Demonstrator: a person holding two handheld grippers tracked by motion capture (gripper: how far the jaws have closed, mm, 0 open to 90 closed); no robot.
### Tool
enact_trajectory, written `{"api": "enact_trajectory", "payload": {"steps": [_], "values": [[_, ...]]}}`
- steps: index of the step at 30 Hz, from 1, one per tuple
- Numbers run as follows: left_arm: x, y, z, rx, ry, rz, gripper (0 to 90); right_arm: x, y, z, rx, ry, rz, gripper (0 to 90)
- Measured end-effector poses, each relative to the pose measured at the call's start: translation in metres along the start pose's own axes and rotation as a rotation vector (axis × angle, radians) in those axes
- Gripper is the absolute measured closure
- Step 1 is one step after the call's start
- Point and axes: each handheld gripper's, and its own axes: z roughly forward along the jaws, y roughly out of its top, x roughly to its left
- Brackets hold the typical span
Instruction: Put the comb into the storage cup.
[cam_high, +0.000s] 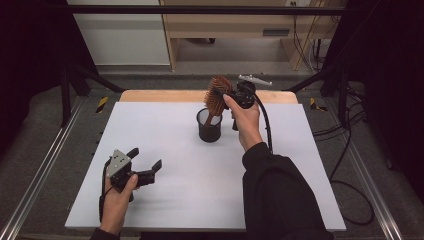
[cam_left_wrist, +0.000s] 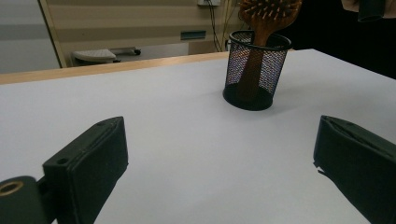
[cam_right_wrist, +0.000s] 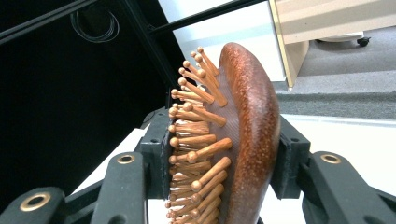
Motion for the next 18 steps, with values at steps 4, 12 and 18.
{"api": "enact_trajectory", "payload": {"steps": [4, 12, 18], "values": [[0.0002, 0.0, 0.0, 0.0, -0.001, 0.0, 3.2, 0.0, -0.0009, 0.0005, 0.0, 0.002, 0.004, 50.3], [0.0, 0.0, 0.0002, 0.0, -0.002, 0.0, 3.2, -0.0024, -0.0019, 0.0001, -0.005, 0.004, 0.016, 50.2], [-0.0004, -0.0002, 0.0006, 0.002, -0.005, 0.001, 3.2, -0.0041, -0.0023, -0.0006, -0.005, 0.005, 0.024, 50.0]]}}
